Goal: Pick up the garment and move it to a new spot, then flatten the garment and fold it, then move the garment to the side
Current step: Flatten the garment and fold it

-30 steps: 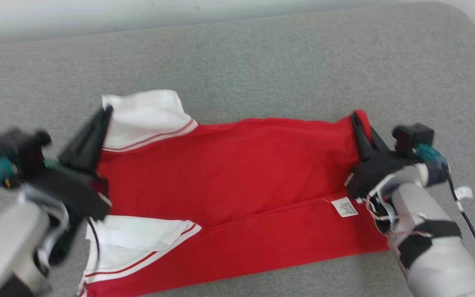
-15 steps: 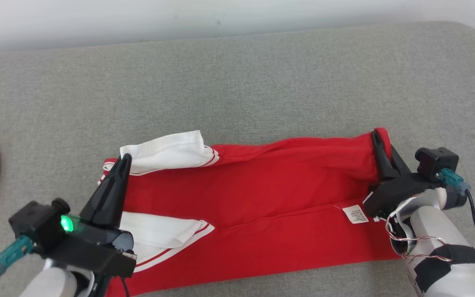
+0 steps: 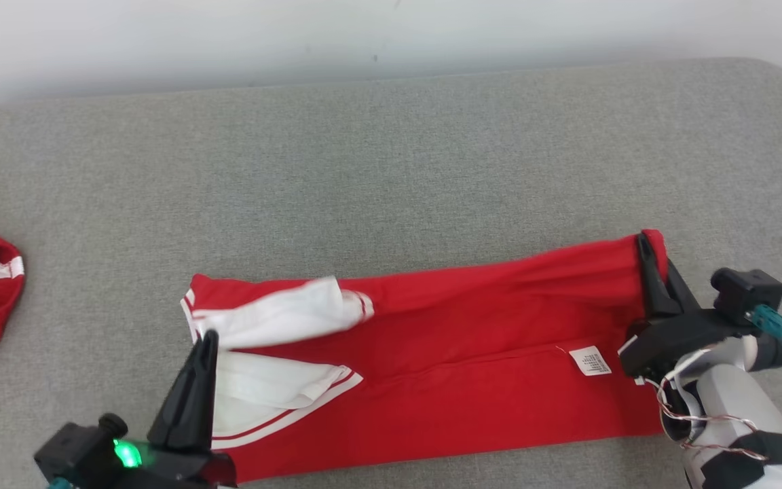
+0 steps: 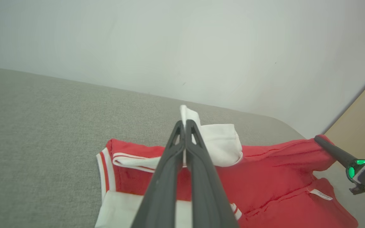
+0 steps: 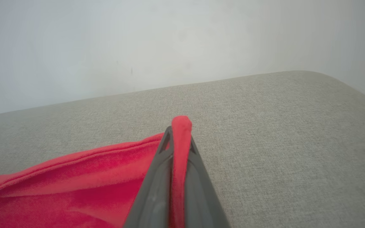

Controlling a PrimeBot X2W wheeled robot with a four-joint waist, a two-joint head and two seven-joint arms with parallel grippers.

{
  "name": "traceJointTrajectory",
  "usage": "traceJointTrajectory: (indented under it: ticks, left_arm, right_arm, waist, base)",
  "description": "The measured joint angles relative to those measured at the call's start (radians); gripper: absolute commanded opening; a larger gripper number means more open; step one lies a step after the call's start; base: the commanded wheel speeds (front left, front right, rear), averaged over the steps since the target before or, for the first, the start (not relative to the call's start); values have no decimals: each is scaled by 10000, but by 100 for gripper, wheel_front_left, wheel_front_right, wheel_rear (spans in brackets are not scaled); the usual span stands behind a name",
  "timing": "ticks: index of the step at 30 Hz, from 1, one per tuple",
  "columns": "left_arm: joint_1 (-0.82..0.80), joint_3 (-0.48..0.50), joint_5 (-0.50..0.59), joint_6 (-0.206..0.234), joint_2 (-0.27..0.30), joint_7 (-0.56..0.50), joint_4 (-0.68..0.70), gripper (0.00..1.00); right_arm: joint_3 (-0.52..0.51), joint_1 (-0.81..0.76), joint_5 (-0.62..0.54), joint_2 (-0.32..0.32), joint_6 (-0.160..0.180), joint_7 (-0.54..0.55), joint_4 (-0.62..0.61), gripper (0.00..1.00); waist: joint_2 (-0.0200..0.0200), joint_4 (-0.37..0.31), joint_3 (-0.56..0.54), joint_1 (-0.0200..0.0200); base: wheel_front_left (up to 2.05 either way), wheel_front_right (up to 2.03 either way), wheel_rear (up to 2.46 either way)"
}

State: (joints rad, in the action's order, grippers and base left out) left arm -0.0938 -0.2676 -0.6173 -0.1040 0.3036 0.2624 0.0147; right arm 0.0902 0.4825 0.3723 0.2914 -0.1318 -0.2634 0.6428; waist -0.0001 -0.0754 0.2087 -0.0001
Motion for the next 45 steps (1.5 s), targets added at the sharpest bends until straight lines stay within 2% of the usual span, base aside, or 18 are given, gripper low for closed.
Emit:
traceJointTrajectory:
  ticks: [10,13,14,15,16,17,18,22,29,37,45]
  left_arm:
    - [598,786,823,-209,-1041,0,-1214,0]
    - [753,989,1089,-255,-1151,2,-1453,0]
    - [786,997,1154,-257,-1198,0,-1505,0]
    - [812,1047,1166,-268,-1277,0,-1549,10]
    - [853,1087,1239,-268,-1308,0,-1574,43]
    - [901,1200,1337,-268,-1346,0,-1557,93]
    - [923,1306,1407,-268,-1400,2,-1547,100]
    - [1102,1569,1639,-268,-1580,0,-1476,100]
    - [1419,2592,2334,-268,-1801,0,-1081,100]
    - [1723,3824,3791,-270,-2205,0,-683,100]
    - [1912,4537,4224,-270,-2364,0,-612,100]
  right_arm:
    - [-343,-1349,337,-73,0,-4,-1369,0]
    - [-284,-1700,389,-82,0,-4,-1509,0]
    - [-307,-1809,416,-90,0,-4,-1580,10]
    - [-320,-1876,422,-86,0,-4,-1655,99]
    - [-324,-1929,497,-86,0,-4,-1753,100]
    - [-328,-2002,514,-77,0,-4,-1831,100]
    - [-341,-2090,554,-71,0,-4,-1904,100]
    - [-428,-2413,633,-19,0,-6,-2276,100]
    - [-493,-2799,763,201,0,-6,-2598,100]
    - [-504,-2759,723,280,0,-6,-1327,100]
    - [-491,-2475,644,155,0,102,29,100]
  waist:
    - [0,148,-195,0]
    - [0,136,-286,0]
    - [0,127,-318,1]
    - [0,118,-352,1]
    - [0,107,-385,0]
    - [0,94,-417,0]
    - [0,85,-452,0]
    - [0,73,-600,0]
    - [0,100,-893,0]
    - [1,277,-1118,0]
    - [1,481,-1142,1]
  base:
    - [0,0,0]
    - [0,0,0]
    - [0,0,0]
    - [0,0,0]
    - [0,0,0]
    - [0,0,0]
    - [0,0,0]
    - [0,0,0]
    - [0,0,0]
    - [0,0,0]
    - [0,0,0]
